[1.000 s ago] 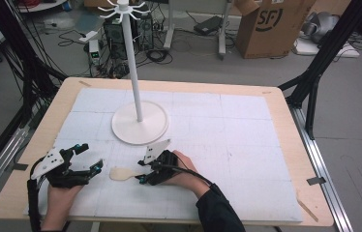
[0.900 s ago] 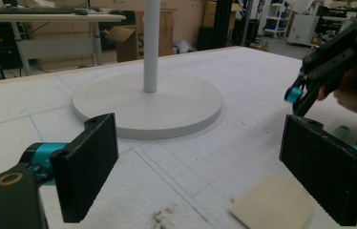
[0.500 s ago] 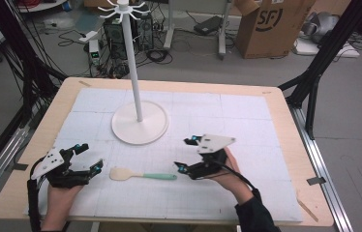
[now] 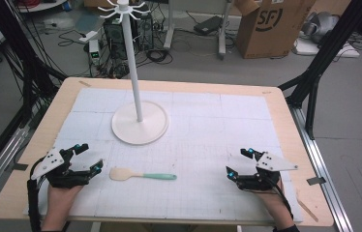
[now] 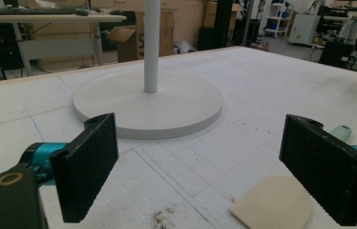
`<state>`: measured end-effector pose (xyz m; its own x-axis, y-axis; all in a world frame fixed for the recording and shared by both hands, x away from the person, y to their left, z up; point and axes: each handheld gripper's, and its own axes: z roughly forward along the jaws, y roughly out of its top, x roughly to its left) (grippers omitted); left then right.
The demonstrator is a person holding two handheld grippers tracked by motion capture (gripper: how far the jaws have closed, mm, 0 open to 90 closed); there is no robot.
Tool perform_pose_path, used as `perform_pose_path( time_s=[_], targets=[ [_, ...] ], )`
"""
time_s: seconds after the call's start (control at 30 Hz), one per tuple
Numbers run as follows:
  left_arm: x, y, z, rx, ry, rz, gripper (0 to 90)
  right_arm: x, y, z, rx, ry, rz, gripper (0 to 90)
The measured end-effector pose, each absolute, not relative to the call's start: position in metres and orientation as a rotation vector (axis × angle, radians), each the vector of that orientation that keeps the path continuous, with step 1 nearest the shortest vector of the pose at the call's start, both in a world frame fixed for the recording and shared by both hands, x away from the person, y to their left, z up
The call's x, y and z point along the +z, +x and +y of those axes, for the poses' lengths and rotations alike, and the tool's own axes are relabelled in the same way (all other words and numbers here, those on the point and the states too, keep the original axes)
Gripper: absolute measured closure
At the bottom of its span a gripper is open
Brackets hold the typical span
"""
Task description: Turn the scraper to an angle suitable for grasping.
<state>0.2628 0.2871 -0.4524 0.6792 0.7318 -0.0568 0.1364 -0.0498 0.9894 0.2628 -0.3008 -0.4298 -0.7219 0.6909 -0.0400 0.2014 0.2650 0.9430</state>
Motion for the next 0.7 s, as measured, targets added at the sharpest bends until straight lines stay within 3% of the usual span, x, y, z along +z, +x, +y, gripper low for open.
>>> perform_pose_path(
  time_s=[0.7],
  targets=[
    [-0.453,0.262,0.288,0.572,1.566,0.730,13.6,-0.448,0.251,-0.319,1.534,0.878,1.907,15.5]
  ],
)
